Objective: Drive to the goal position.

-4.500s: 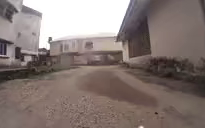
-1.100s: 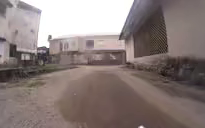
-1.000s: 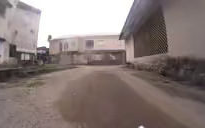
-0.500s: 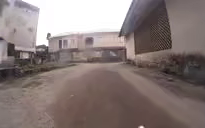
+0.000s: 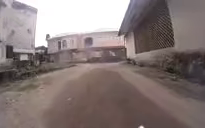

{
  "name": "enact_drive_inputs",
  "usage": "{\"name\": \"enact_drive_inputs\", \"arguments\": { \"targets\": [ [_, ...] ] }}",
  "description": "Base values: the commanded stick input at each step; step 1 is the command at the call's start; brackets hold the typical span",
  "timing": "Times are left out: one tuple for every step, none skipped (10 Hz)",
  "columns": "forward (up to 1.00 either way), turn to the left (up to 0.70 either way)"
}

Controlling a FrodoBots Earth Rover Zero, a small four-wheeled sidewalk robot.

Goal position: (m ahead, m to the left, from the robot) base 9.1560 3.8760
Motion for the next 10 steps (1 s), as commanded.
{"name": "enact_drive_inputs", "arguments": {
  "targets": [
    [0.30,0.00],
    [0.30,0.00],
    [0.30,0.00],
    [0.30,0.00],
    [0.30,0.00],
    [0.30,0.00],
    [0.30,0.00],
    [0.30,0.00],
    [0.30,0.00],
    [0.30,0.00]
  ]
}}
